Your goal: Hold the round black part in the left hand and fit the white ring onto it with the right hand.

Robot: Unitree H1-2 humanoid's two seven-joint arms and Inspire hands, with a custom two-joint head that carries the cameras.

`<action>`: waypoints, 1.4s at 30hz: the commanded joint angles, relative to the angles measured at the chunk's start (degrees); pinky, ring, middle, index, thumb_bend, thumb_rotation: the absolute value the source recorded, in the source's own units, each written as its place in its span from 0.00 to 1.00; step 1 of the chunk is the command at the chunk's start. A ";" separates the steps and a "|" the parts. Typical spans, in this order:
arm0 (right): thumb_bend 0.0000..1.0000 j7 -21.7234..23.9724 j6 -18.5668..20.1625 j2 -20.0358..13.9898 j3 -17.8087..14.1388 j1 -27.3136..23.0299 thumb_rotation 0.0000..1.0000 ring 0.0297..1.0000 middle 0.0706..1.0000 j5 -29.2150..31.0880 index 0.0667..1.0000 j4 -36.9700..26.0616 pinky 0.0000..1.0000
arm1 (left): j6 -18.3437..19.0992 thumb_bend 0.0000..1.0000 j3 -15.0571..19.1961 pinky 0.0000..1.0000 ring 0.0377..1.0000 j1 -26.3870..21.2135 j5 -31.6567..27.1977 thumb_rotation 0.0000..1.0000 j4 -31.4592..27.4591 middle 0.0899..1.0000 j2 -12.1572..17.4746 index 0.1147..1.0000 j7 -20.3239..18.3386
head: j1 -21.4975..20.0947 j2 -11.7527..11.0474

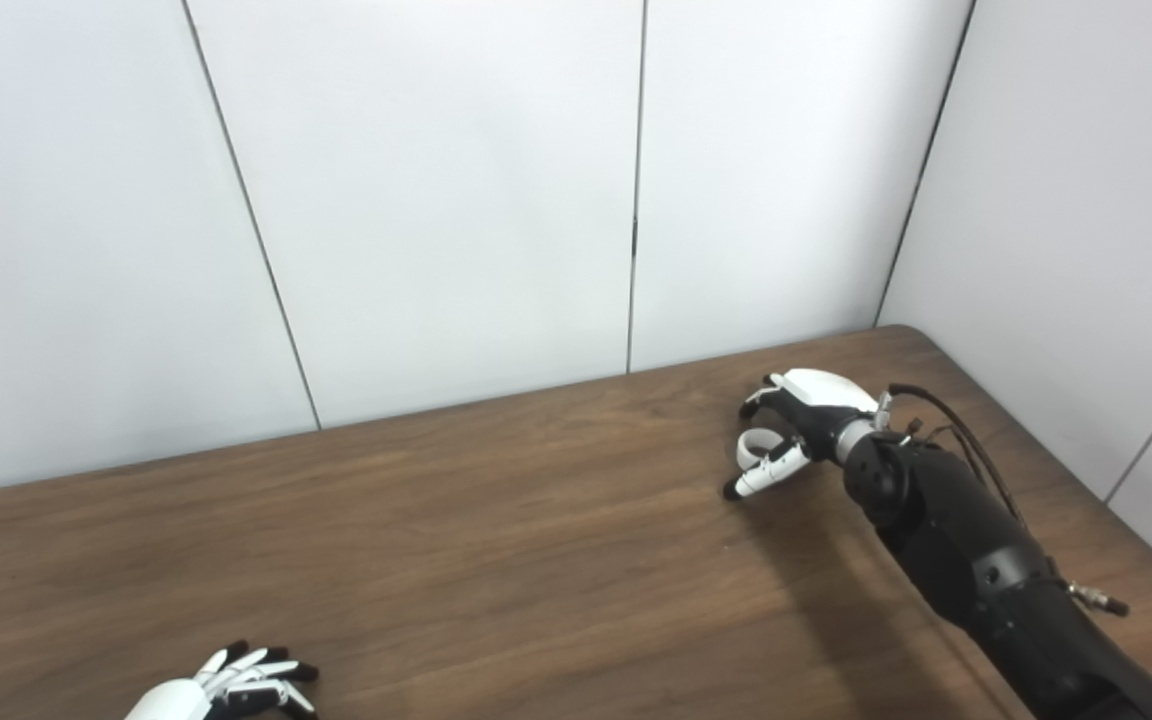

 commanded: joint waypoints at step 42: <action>0.97 -3.92 -0.42 -3.62 0.39 1.97 0.34 1.00 1.00 -0.16 0.75 -1.44 1.00 | 0.01 0.52 0.86 1.00 0.92 -0.14 -0.16 0.04 -1.61 0.79 0.91 0.41 -0.74 | 0.40 0.18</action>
